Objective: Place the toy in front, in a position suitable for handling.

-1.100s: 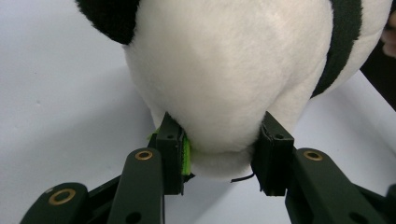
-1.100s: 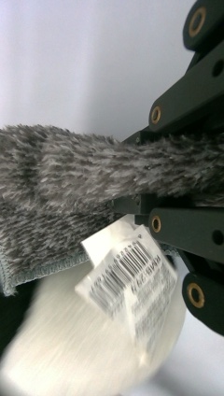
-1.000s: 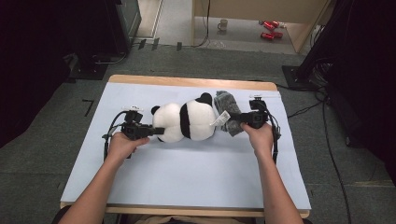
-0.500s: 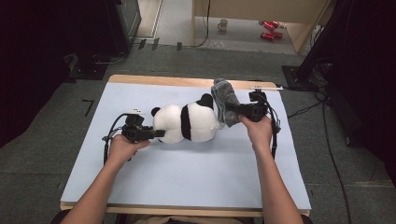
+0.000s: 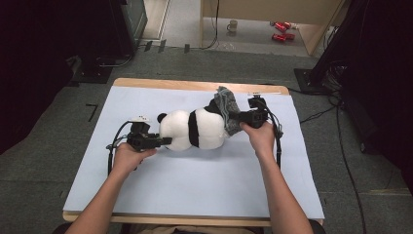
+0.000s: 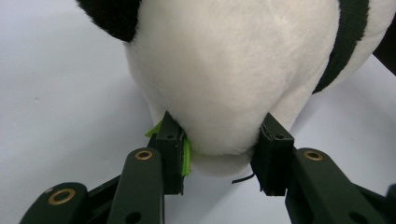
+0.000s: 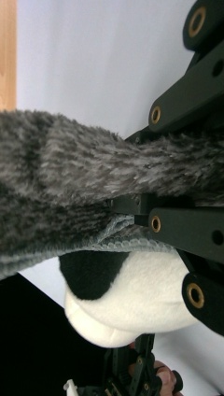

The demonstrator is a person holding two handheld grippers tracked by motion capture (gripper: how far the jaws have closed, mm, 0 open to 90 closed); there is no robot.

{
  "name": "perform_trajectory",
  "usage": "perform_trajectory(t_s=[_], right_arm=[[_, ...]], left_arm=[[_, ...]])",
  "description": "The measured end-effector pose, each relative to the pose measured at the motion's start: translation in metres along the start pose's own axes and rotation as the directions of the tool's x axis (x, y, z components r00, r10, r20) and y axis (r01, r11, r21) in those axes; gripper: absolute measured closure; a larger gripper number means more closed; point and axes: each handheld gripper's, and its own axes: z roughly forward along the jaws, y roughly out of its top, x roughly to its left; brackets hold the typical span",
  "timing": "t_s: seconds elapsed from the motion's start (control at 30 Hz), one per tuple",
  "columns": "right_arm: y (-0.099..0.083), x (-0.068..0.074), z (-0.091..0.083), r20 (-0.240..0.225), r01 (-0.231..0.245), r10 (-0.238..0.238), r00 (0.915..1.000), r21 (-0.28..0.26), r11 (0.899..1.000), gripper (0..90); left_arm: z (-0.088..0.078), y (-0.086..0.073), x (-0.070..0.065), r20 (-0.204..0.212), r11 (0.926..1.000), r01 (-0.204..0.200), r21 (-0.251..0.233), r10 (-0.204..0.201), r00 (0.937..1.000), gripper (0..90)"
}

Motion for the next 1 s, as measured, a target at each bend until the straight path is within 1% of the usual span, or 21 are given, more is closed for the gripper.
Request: perform_trajectory(t_s=[0.13,0.23,0.33,0.47,0.57,0.63,0.7,0.73,0.8,0.9,1.0], right_arm=[[-0.006,-0.002,0.004,0.008,-0.004,0.004,1.0000,0.012,1.000,78.4],[-0.013,-0.006,0.010,0.033,-0.013,0.011,0.9994,0.049,0.999,78.5],[-0.019,-0.010,0.015,0.039,-0.035,0.032,0.9987,0.081,0.996,78.5],[-0.026,-0.010,0.025,0.073,-0.027,0.017,0.9972,0.136,0.990,78.6],[-0.032,-0.012,0.030,0.080,-0.034,0.021,0.9965,0.161,0.986,78.5],[-0.035,-0.013,0.031,0.084,-0.037,0.023,0.9962,0.163,0.986,78.5],[-0.037,-0.013,0.031,0.098,-0.031,0.013,0.9951,0.175,0.984,78.5],[-0.038,-0.013,0.032,0.107,-0.019,0.000,0.9943,0.183,0.983,78.5],[-0.041,-0.011,0.033,0.131,-0.010,-0.016,0.9912,0.198,0.980,78.5],[-0.046,-0.015,0.036,0.154,-0.014,-0.023,0.9878,0.230,0.973,78.4],[-0.050,-0.018,0.037,0.185,-0.020,-0.032,0.9823,0.276,0.961,78.1]], left_arm=[[0.001,0.000,0.001,0.002,0.9999,0.011,-0.001,-0.011,0.9999,60.4],[0.001,0.001,0.002,0.003,0.9997,0.025,-0.004,-0.025,0.9997,60.2],[0.001,0.002,0.003,0.004,0.9996,0.028,0.001,-0.028,0.9996,60.2],[0.002,0.002,0.006,0.014,0.9989,0.047,-0.001,-0.047,0.9988,60.0],[0.002,0.002,0.009,0.032,0.9976,0.070,-0.005,-0.069,0.9971,59.9],[0.002,0.003,0.010,0.035,0.9968,0.079,-0.009,-0.079,0.9963,59.8],[0.003,0.004,0.011,0.039,0.9965,0.084,-0.009,-0.083,0.9958,59.7],[0.003,0.004,0.012,0.042,0.9961,0.088,-0.008,-0.087,0.9953,59.6],[0.003,0.005,0.013,0.047,0.9946,0.103,-0.009,-0.103,0.9936,59.6],[0.003,0.008,0.014,0.050,0.9934,0.114,0.001,-0.114,0.9922,59.5],[0.004,0.009,0.017,0.057,0.9920,0.126,0.006,-0.126,0.9903,59.5]])
